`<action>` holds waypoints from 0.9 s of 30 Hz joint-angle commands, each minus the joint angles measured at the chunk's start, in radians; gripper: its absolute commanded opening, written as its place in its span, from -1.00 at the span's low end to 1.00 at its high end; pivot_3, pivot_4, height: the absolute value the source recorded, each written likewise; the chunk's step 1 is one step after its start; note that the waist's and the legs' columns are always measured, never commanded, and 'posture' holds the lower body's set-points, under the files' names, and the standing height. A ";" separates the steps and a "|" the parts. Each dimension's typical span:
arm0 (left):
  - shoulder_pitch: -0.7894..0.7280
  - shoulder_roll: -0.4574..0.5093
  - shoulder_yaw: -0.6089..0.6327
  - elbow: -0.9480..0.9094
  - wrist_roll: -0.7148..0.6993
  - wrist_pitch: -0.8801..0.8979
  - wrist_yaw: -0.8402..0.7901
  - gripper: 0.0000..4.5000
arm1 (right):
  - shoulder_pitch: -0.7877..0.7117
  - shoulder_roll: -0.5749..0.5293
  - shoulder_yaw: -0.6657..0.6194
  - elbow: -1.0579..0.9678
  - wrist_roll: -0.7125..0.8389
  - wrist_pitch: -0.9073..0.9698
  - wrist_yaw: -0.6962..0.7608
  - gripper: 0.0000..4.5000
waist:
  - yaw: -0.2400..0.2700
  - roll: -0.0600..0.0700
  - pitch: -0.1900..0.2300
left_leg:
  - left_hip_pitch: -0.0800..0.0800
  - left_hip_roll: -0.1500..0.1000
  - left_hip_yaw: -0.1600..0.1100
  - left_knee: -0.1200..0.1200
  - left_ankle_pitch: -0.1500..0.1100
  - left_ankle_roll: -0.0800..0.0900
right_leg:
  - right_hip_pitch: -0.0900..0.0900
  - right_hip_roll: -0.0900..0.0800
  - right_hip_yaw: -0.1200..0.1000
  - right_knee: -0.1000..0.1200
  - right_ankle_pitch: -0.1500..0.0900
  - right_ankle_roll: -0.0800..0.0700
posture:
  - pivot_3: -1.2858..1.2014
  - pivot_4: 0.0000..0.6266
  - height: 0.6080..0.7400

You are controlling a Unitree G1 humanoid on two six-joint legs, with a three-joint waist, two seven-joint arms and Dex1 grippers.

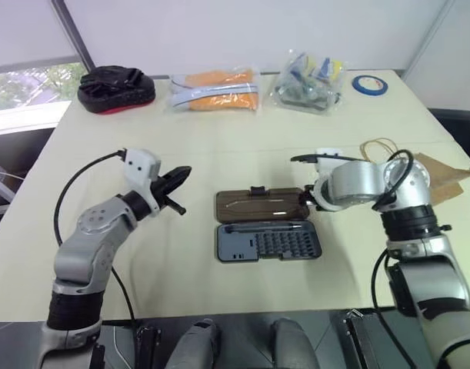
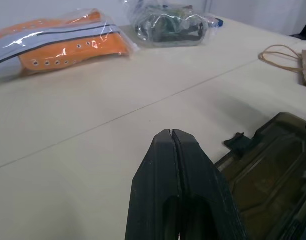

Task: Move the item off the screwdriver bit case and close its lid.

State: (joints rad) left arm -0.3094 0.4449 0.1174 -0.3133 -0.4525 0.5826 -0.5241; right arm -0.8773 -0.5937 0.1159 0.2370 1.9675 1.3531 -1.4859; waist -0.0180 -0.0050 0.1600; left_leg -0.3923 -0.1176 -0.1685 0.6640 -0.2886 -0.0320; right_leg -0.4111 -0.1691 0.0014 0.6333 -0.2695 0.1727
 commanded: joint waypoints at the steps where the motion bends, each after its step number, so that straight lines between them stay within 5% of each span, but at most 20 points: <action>1: -0.016 0.000 0.000 -0.009 -0.002 -0.022 -0.006 -1.00 | -0.058 -0.063 0.052 -0.063 0.005 0.026 0.061 0.99 | 0.000 0.000 0.000 | 0.000 0.000 0.000 -0.001 0.000 0.000 | 0.000 0.000 0.000 -0.001 0.000 0.000 | 0.03 -0.52 1.00; 6: -0.017 0.003 -0.013 -0.009 -0.025 -0.008 -0.033 -1.00 | -0.154 -0.139 0.117 -0.167 -0.107 0.073 0.283 0.99 | -0.001 0.001 0.001 | 0.000 0.000 0.001 -0.001 0.000 0.000 | 0.000 0.000 0.000 -0.002 0.000 0.000 | 0.03 -0.52 1.00; 11: -0.034 0.014 -0.052 -0.012 -0.062 0.004 -0.114 -1.00 | -0.178 -0.170 0.159 -0.326 -0.522 0.021 0.722 0.99 | 0.004 0.001 0.001 | 0.000 0.001 0.001 -0.001 -0.001 0.001 | 0.000 0.002 -0.001 -0.002 0.000 0.000 | 0.03 -0.52 1.00; 14: -0.062 0.025 -0.066 0.000 -0.094 0.022 -0.167 -1.00 | -0.198 -0.251 0.334 -0.400 -0.842 -0.115 1.114 0.99 | 0.007 0.000 0.001 | -0.001 -0.002 0.001 -0.001 -0.001 0.001 | 0.000 0.001 -0.001 -0.002 0.000 0.000 | 0.03 -0.52 1.00; 18: -0.096 0.057 -0.094 0.006 -0.137 0.051 -0.267 -1.00 | -0.112 -0.248 0.323 -0.374 -1.066 -0.341 1.408 0.99 | -0.001 0.000 0.001 | -0.001 -0.003 0.001 -0.001 -0.001 0.001 | -0.001 0.001 -0.001 -0.002 0.000 0.001 | 0.03 -0.52 1.00; 23: -0.136 0.103 -0.155 0.039 -0.161 0.081 -0.397 -1.00 | -0.008 -0.201 0.302 -0.320 -1.304 -0.560 1.619 0.99 | -0.001 -0.001 0.002 | -0.001 -0.002 0.001 -0.001 -0.001 0.001 | -0.001 0.001 -0.001 -0.002 0.000 0.000 | 0.03 -0.52 1.00; 27: -0.151 0.157 -0.251 0.112 -0.116 0.058 -0.531 -1.00 | 0.030 -0.075 0.151 -0.240 -1.276 -0.577 1.686 0.99 | -0.003 0.000 0.002 | 0.000 -0.001 0.001 -0.001 -0.001 0.001 | -0.001 0.001 -0.001 -0.002 0.000 0.000 | 0.03 -0.52 1.00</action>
State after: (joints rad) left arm -0.4491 0.5908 -0.1068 -0.2155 -0.5851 0.6594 -1.0060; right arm -0.8251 -0.6865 0.3601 -0.0053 0.6767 0.7950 0.1811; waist -0.0207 -0.0053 0.1620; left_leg -0.3928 -0.1187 -0.1676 0.6628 -0.2892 -0.0313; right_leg -0.4124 -0.1677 0.0009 0.6317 -0.2691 0.1728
